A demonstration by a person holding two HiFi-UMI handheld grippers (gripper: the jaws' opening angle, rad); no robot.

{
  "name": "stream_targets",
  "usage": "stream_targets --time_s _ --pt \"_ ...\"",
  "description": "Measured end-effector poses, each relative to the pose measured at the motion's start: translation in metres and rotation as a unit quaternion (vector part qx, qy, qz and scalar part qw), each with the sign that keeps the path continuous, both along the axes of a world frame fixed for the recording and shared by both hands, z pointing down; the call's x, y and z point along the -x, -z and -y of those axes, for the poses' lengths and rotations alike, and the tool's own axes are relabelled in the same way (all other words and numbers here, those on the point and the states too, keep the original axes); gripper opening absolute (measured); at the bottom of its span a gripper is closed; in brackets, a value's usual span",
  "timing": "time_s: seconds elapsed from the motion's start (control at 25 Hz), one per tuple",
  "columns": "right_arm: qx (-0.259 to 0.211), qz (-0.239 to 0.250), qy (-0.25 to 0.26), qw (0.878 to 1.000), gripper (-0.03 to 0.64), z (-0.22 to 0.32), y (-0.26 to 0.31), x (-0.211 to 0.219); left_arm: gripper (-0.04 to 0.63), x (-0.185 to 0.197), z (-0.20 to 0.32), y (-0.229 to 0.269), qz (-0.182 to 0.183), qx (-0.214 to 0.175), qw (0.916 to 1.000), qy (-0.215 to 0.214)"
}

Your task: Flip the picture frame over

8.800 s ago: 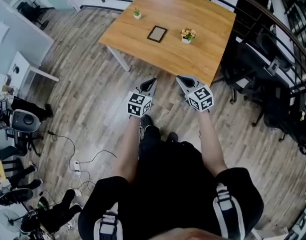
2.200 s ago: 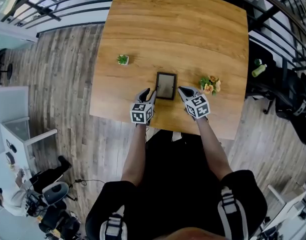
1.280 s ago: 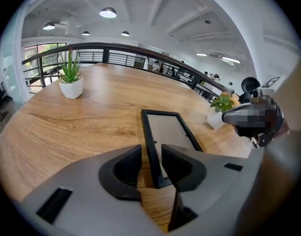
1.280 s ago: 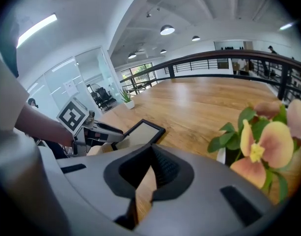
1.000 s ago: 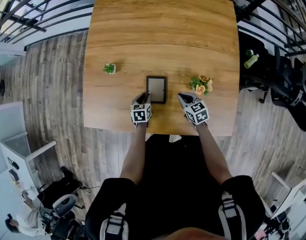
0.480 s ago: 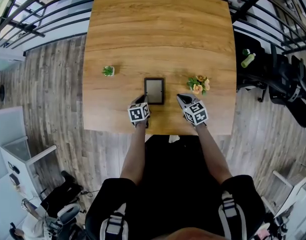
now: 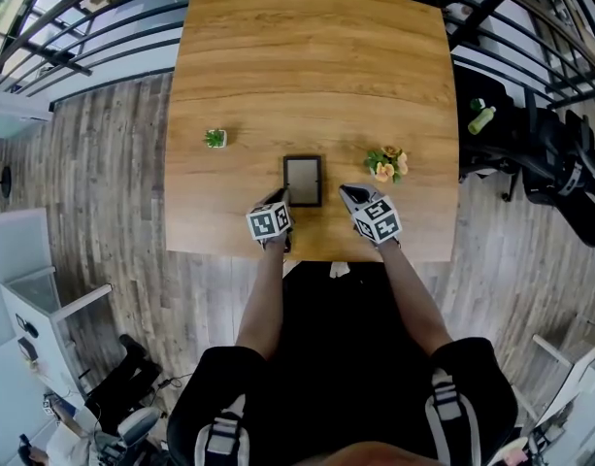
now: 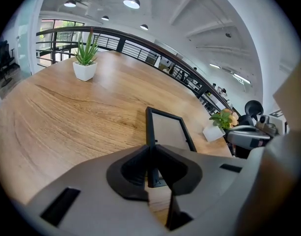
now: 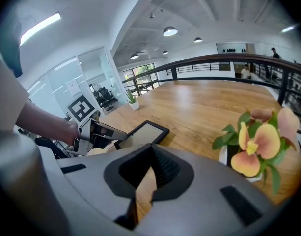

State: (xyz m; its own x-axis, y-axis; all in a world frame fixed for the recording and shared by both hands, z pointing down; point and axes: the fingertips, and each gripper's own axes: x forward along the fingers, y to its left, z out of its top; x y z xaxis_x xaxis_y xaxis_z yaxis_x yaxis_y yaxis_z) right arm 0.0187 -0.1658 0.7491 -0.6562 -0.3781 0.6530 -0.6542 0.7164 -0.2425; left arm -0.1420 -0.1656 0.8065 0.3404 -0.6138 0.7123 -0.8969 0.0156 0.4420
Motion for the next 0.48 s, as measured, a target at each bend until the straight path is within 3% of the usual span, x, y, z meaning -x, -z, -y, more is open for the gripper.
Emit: stream_targets --time_s 0.32,0.48 --pt "-0.003 0.011 0.014 1.000 0.008 -0.005 0.006 0.011 0.061 0.002 -0.001 0.025 0.001 -0.026 0.9997 0.003" --pt "0.005 0.056 0.014 0.998 0.009 -0.008 0.016 0.018 0.061 0.002 0.000 0.041 0.005 -0.041 0.9991 0.006"
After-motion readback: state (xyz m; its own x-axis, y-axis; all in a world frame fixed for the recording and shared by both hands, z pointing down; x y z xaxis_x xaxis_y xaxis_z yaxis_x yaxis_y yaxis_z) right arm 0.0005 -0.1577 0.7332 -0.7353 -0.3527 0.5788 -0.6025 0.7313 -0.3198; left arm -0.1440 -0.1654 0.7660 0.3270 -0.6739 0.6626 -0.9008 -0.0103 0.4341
